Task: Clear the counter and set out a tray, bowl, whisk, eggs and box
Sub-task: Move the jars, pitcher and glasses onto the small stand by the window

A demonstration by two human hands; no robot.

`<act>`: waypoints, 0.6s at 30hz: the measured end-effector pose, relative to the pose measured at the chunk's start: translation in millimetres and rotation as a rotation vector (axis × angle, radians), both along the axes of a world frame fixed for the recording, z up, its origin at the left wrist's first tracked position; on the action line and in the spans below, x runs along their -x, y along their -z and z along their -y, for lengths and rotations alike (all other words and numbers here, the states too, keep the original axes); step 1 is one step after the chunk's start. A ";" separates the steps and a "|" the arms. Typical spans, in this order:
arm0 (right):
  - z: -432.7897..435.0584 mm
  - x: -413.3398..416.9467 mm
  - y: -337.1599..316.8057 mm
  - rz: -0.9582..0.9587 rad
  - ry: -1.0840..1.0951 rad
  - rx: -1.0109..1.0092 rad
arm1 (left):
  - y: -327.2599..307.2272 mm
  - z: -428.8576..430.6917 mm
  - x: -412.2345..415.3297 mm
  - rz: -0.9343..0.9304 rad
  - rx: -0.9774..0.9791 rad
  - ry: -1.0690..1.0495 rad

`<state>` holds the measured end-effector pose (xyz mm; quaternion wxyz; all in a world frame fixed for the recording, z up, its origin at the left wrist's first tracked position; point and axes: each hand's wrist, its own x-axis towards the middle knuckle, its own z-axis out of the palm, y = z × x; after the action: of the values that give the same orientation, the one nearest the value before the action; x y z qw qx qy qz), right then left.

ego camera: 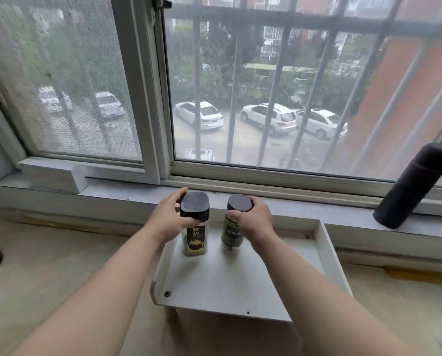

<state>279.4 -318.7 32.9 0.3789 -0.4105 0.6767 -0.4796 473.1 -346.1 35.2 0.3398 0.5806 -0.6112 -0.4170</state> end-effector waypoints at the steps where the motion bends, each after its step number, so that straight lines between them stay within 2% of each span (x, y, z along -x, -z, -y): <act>1: 3.0 -2.9 0.6 -0.003 -0.003 0.001 | 1.2 2.3 -0.3 -0.021 -0.009 0.016; 11: 10.0 -15.3 9.7 -0.015 -0.043 -0.013 | 14.7 3.1 0.0 -0.178 -0.096 0.058; 18: 8.3 -8.4 34.2 -0.130 -0.140 -0.202 | 34.2 -0.4 2.4 -0.086 -0.068 0.023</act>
<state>287.8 -327.0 -1.3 0.4062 -0.4465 0.7144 -0.3539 470.7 -345.8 0.9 0.3413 0.5663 -0.5879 -0.4660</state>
